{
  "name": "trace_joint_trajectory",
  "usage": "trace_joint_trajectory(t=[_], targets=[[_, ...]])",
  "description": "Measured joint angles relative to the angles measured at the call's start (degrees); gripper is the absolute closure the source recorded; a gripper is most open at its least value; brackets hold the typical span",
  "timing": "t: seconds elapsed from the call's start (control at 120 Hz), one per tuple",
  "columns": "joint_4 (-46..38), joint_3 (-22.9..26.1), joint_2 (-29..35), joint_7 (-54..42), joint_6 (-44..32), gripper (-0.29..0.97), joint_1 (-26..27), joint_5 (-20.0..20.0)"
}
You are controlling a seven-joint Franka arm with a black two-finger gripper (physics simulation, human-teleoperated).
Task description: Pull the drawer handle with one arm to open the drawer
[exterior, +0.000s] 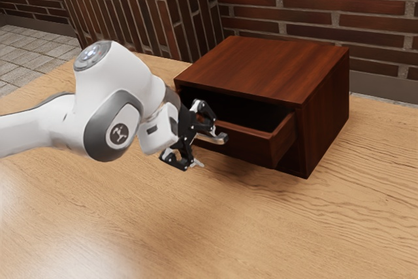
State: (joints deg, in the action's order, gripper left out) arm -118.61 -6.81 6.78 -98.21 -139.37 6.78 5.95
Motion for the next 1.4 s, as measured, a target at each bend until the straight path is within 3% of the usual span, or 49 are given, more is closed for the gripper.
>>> trace_joint_trajectory(t=[0.108, 0.233, 0.342, 0.4, 0.458, 0.533, 0.642, 0.75, 0.917, 1.058, 1.183, 1.25, 1.4], targets=[[-3.29, 0.02, 2.38, -0.02, -0.06, 0.13, 0.04, 0.18], [-7.14, 0.00, 5.90, -0.04, -0.13, 0.18, 0.42, 0.69], [-10.55, 0.49, 10.07, -0.04, -0.24, 0.47, 0.43, 0.57], [-11.81, 1.31, 12.12, -0.10, -0.37, 0.74, 0.05, 0.05], [-12.11, 2.07, 14.06, -0.11, 0.08, 0.70, -0.33, -0.50], [-11.06, 2.65, 17.68, 0.01, 1.52, 0.44, 2.69, -0.43], [-4.93, 2.76, 21.47, 0.57, 6.99, 0.23, 2.12, -0.58], [3.12, 2.11, 22.27, 4.13, 15.94, 0.12, 1.61, -5.47], [14.99, 0.14, 20.93, 16.31, 32.97, 0.05, 1.62, -11.00], [17.44, 0.91, 20.49, 30.50, 43.93, 0.02, 1.76, -13.59], [25.22, -2.01, 18.83, 41.55, 49.22, 0.01, 1.35, -14.25], [27.85, -3.50, 14.92, 46.57, 50.96, 0.01, 1.52, -13.55], [29.70, -4.58, 12.21, 55.98, 53.34, 0.00, 1.70, -11.99]])
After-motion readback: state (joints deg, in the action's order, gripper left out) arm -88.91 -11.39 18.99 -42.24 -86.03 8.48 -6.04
